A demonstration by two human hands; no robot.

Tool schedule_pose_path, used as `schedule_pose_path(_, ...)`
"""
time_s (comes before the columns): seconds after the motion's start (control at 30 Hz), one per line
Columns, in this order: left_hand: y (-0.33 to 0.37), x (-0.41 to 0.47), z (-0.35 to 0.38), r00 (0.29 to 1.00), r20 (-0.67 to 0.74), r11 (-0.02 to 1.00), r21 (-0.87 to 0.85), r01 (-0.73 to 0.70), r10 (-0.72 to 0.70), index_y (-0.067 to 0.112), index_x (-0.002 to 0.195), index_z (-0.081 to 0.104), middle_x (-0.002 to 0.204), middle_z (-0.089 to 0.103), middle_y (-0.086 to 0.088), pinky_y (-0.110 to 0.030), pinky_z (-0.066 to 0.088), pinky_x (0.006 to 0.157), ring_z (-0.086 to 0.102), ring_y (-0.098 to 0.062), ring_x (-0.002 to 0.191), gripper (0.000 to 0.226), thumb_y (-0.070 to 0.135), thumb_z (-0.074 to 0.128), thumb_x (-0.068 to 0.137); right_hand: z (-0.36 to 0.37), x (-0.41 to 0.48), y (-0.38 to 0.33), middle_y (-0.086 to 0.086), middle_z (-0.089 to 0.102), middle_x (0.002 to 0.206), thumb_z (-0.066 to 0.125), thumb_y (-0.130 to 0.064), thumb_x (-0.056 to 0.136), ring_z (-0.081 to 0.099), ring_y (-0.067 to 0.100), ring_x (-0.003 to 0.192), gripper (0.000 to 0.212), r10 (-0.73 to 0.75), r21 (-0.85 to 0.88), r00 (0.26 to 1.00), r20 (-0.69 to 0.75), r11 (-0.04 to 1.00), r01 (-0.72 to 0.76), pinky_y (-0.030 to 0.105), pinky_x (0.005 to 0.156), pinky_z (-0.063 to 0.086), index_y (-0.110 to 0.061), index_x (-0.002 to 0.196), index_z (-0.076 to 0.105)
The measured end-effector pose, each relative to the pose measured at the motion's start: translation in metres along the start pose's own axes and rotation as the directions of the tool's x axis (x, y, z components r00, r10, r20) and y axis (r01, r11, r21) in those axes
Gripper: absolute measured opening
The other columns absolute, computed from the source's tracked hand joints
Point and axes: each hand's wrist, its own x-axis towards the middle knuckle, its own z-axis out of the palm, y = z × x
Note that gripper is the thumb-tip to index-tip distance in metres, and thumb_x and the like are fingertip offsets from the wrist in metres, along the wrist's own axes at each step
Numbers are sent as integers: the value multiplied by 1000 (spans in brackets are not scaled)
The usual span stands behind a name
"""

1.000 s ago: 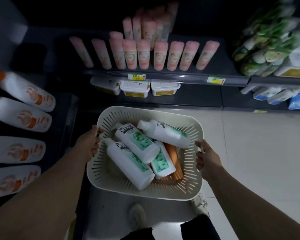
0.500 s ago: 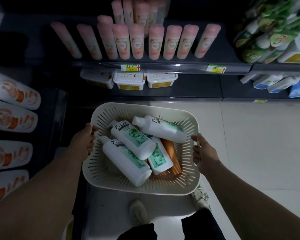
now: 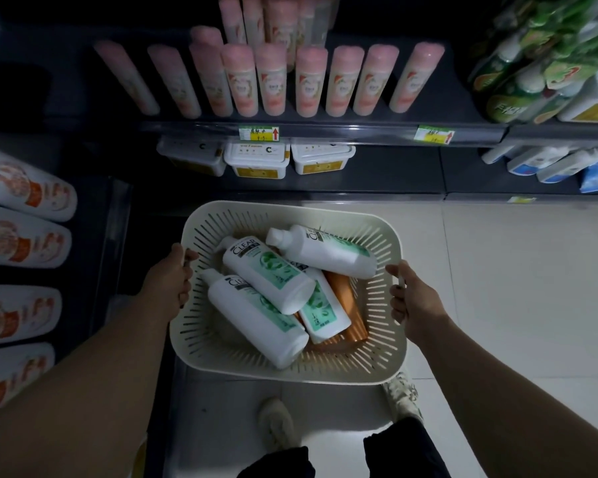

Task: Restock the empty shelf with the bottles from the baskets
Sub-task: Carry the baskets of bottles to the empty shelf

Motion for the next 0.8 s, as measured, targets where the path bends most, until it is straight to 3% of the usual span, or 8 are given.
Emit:
schedule_pose_path(0.1, 6, -1, 3, 999, -32, 995, 96, 16, -13, 12, 99, 59, 68, 46, -5, -26, 33, 48, 39, -17, 53, 44, 43, 27, 103, 0, 1, -3, 1, 40, 57, 48, -34, 96, 33, 14, 50, 24, -22, -85, 1000, -18, 996, 21, 29, 50, 28, -16, 94, 65)
schedule_pose_path(0.17, 7, -2, 5, 997, -75, 946, 325, -10, 37, 7, 120, 55, 99, 61, -18, -35, 46, 66, 59, -32, 81, 51, 45, 26, 102, 4, 1, -3, 9, 56, 68, 45, -32, 98, 49, 20, 57, 29, -107, -240, 994, -30, 966, 96, 33, 55, 40, -9, 97, 64)
schedule_pose_path(0.23, 9, -11, 3, 978, -82, 752, 653, -92, 191, 5, 129, 49, 122, 55, -22, -39, 49, 78, 56, -37, 101, 57, 50, 29, 99, 7, -4, -2, 17, 66, 100, 43, -36, 100, 63, 29, 84, 37, -224, -469, 974, -25, 863, 186, 40, 75, 53, -5, 114, 60)
schedule_pose_path(0.3, 16, -28, 1, 944, -21, 555, 813, -176, 330, 10, 138, 42, 135, 45, -20, -47, 49, 90, 50, -38, 113, 56, 48, 36, 97, 7, -18, -9, 15, 62, 122, 45, -37, 99, 62, 33, 104, 42, -332, -621, 943, -18, 743, 249, 43, 88, 53, -10, 131, 51)
schedule_pose_path(0.4, 39, -64, 3, 889, 91, 408, 864, -294, 448, 17, 149, 31, 149, 34, -15, -49, 42, 101, 41, -37, 128, 57, 41, 41, 99, -3, -49, -34, 8, 51, 142, 51, -38, 97, 59, 29, 115, 50, -507, -720, 862, 22, 590, 366, 39, 96, 48, -19, 142, 43)
schedule_pose_path(0.57, 90, -134, 16, 761, 224, 246, 859, -449, 609, 17, 147, 36, 150, 39, -13, -45, 41, 103, 44, -35, 129, 56, 38, 45, 97, -38, -101, -86, 8, 52, 141, 53, -34, 96, 56, 29, 119, 47, -704, -820, 703, 105, 339, 462, 41, 107, 38, -15, 139, 50)
schedule_pose_path(0.67, 122, -189, 30, 670, 280, 142, 853, -502, 687, 16, 145, 43, 145, 45, -13, -43, 43, 100, 47, -37, 125, 52, 36, 47, 97, -67, -138, -116, 8, 54, 140, 54, -33, 95, 54, 28, 122, 46, -761, -844, 644, 76, 295, 449, 40, 108, 36, -14, 136, 53)
schedule_pose_path(0.8, 150, -262, 56, 495, 377, 2, 794, -608, 783, 14, 133, 57, 131, 58, -13, -41, 46, 94, 55, -35, 115, 44, 31, 45, 93, -113, -186, -151, 10, 50, 144, 56, -32, 95, 42, 24, 136, 47, -792, -824, 611, 14, 337, 456, 39, 111, 31, -13, 138, 52)
